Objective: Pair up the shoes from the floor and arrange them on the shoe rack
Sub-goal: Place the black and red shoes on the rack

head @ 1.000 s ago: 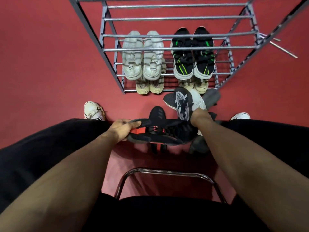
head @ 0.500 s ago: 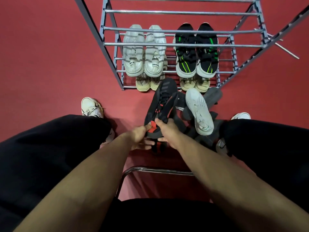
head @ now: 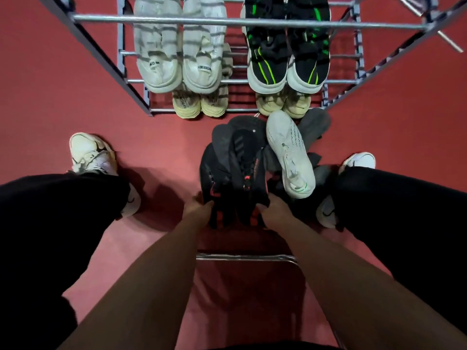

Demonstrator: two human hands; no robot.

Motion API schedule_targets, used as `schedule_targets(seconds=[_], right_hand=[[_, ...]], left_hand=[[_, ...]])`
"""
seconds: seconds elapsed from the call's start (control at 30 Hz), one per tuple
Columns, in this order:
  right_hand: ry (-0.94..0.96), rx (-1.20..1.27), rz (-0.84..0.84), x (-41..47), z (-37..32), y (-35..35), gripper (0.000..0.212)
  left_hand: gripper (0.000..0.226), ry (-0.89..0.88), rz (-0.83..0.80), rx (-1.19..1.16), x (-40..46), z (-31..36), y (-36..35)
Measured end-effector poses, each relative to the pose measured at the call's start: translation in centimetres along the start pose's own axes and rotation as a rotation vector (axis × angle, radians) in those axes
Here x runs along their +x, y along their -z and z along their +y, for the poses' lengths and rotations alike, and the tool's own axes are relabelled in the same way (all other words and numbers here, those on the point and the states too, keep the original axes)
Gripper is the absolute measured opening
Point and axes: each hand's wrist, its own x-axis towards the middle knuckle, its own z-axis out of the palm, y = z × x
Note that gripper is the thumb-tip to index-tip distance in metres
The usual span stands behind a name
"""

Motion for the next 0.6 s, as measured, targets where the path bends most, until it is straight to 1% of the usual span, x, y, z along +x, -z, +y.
schedule_targets(seconds=[0.07,0.13,0.17,0.23,0.3,0.47,0.57,0.6], right_hand=[[-0.029,-0.019,-0.035,0.9,0.4,-0.6,0.04],[-0.036,-0.03,-0.044,1.5,0.4,-0.8,0.041],[-0.025,-0.053,-0.038,1.7,0.4,-0.9,0.041],[0.003,-0.114,-0.016,1.8,0.6,-1.0,0.043],[0.019,-0.158,-0.008,1.8,0.7,-0.9,0.044],[-0.006,-0.177,-0.017,1.4,0.4,-0.9,0.042],[-0.031,-0.161,-0.028,0.9,-0.5,-0.2,0.041],[-0.034,-0.154,-0.019,0.5,-1.0,0.3,0.04]], left_hand=[[0.058,0.03,-0.044,0.126,1.8,-1.4,-1.2],[0.064,0.038,-0.029,0.193,3.3,-2.5,-2.0],[0.062,0.048,-0.009,0.199,2.7,-2.0,-1.8],[0.05,0.04,0.028,0.203,1.5,-0.7,-1.2],[0.04,0.045,0.016,0.201,1.9,-0.4,-1.1],[0.035,0.007,0.002,0.171,2.2,-0.3,-0.4],[0.023,0.059,-0.087,0.092,1.3,0.6,1.3],[0.02,0.048,-0.131,0.073,0.7,1.1,2.3]])
